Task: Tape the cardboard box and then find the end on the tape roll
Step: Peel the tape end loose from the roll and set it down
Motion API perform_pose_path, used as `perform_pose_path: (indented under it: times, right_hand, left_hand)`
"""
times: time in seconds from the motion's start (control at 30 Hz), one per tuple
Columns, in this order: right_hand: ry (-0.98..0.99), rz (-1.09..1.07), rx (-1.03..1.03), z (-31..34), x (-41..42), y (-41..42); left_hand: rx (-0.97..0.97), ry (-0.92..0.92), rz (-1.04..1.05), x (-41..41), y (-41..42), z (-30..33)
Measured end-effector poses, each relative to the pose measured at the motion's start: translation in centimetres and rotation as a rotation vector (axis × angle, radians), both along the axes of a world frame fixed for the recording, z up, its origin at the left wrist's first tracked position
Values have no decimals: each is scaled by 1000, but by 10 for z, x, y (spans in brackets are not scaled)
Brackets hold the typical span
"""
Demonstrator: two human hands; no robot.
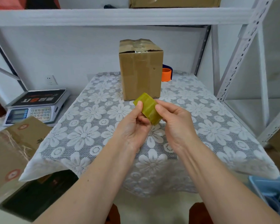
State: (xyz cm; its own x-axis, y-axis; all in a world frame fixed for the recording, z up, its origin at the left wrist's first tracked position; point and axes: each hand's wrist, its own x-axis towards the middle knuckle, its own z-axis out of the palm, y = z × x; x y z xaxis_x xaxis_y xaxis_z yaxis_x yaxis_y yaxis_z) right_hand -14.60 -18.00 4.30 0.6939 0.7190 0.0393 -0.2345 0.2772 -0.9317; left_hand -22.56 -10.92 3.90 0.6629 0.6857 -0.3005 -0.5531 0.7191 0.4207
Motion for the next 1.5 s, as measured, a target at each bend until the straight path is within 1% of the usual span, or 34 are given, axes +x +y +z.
perform_pose_path:
  times: [0.13,0.33,0.5,0.63,0.73,0.87,1.0,1.13,1.2,1.37,1.5]
  right_hand:
    - [-21,49,24,3,1,-1]
    - [9,-21,36,-1,-1,1]
    - [-34,48,67,3,-1,-1]
    - [-5,-15,63,2,-4,-1]
    - [-49,6,62,3,-3,-2]
    - [-168,38,33,4,-1,-2]
    - [-262,-4,-29,4,0,-2]
    - [-334,-59,-78,4,4,-1]
    - [-351,-87,-80,4,5,0]
    - [-373,-203,-103,1,4,0]
    - [-352,-283,-129,-1,3,1]
  left_hand:
    - [0,-34,6,-1,4,1]
    - [14,-32,-28,1,1,-3]
    - [11,-58,-15,-2,5,0]
    - [44,-44,-22,0,0,-1]
    - [28,-42,-13,0,-2,0]
    - [10,-35,0,-1,0,2]
    - [63,58,12,-1,-2,4]
    - [226,249,-6,-2,-3,5]
    - [285,299,-24,-4,-3,5]
    - [228,258,18,-3,-3,5]
    - [232,223,42,0,-8,3]
